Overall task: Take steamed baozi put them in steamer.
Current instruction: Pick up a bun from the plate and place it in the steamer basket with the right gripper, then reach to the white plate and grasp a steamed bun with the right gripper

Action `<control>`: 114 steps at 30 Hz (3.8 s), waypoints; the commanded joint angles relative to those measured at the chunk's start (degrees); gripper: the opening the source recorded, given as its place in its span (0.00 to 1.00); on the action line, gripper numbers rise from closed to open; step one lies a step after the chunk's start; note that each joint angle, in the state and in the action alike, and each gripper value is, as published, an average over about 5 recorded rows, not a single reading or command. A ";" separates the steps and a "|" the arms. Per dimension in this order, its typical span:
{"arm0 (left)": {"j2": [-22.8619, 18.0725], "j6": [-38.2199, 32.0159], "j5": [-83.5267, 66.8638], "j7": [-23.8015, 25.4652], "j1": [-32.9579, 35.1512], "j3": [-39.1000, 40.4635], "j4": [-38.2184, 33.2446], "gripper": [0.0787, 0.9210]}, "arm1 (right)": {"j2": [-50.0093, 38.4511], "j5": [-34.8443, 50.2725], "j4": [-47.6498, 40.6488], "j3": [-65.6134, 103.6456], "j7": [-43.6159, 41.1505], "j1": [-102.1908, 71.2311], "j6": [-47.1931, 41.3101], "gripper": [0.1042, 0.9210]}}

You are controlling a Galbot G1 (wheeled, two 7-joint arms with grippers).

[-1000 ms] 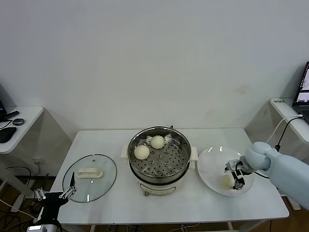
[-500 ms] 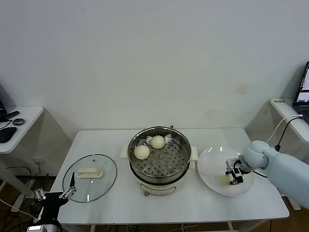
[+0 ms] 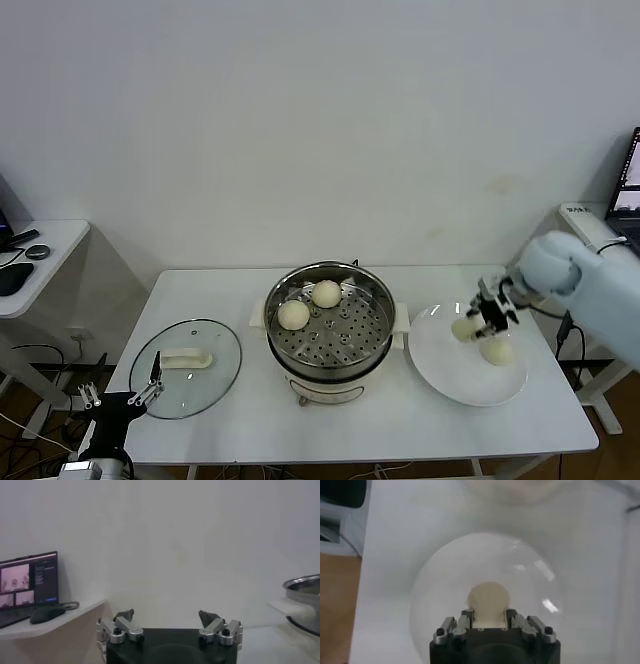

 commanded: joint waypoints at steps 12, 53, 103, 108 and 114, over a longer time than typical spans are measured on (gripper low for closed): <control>0.01 -0.05 -0.31 0.02 0.20 -0.56 0.06 0.88 | 25.31 11.69 2.35 -21.79 6.03 21.33 17.63 0.40; -0.41 -0.48 -1.05 -0.03 0.32 -2.25 0.93 0.88 | 30.17 -4.59 -0.98 -24.24 2.51 19.83 36.93 0.87; -0.12 0.88 2.37 0.57 -0.02 1.40 0.21 0.88 | 5.71 -27.40 -23.19 26.79 3.04 -31.85 8.73 0.85; -0.28 0.86 2.41 0.57 -0.07 1.50 0.38 0.88 | 7.92 -27.62 -24.57 26.80 4.31 -31.53 8.82 0.81; -0.14 0.85 2.34 0.54 -0.09 1.33 0.44 0.88 | 9.20 -27.63 -24.76 26.53 4.73 -30.74 8.36 0.76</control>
